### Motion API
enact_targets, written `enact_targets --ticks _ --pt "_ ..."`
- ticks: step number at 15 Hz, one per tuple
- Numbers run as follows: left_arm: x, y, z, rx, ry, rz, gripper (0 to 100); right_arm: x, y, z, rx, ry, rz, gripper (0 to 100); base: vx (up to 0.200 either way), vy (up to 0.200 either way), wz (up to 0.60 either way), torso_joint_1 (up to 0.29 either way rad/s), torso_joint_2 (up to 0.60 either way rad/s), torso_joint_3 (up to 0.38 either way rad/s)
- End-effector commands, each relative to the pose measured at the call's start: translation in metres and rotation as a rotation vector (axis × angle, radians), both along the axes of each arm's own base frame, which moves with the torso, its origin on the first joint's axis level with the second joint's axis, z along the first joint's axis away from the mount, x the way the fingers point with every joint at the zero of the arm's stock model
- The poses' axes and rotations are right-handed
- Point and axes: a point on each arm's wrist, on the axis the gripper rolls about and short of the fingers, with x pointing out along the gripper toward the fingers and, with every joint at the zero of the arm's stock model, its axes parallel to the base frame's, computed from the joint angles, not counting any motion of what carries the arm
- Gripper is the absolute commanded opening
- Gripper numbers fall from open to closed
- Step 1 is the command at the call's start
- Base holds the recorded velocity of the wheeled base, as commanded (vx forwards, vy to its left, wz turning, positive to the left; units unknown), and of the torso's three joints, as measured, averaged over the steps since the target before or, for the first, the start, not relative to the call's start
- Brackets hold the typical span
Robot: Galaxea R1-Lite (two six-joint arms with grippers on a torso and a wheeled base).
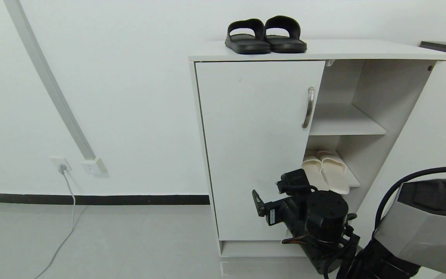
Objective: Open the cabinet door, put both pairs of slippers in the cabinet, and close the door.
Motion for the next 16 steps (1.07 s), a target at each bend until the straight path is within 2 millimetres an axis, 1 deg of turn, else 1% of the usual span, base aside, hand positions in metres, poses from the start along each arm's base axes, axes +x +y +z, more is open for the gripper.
enact_targets --ticks 1,6,8,11,16 --pt "0.0000 0.0000 0.0000 -0.001 -0.001 0.001 0 -0.0003 0.0003 -0.0005 -0.003 0.000 0.001 100 0.000 0.000 0.00 0.000 0.00 0.000" --pt "0.0001 0.0000 0.0000 -0.001 0.001 0.001 0 0.0002 0.0007 -0.0018 -0.016 -0.002 0.001 100 0.000 0.000 0.00 0.000 -0.02 -0.027" --pt "0.0000 0.0000 0.0000 -0.001 -0.001 -0.001 0 0.0002 0.0008 -0.0024 -0.017 -0.001 0.001 100 0.000 0.000 0.00 0.019 -0.19 -0.276" --pt "0.0000 0.0000 0.0000 -0.001 -0.001 0.001 0 -0.0001 0.0012 -0.0022 -0.016 -0.002 0.003 100 0.000 0.000 0.00 0.058 -0.46 -0.347" --pt "0.0000 0.0000 0.0000 -0.001 -0.001 0.001 0 -0.0005 0.0016 -0.0022 -0.016 -0.002 0.004 100 0.000 0.000 0.00 0.112 -0.45 -0.344"
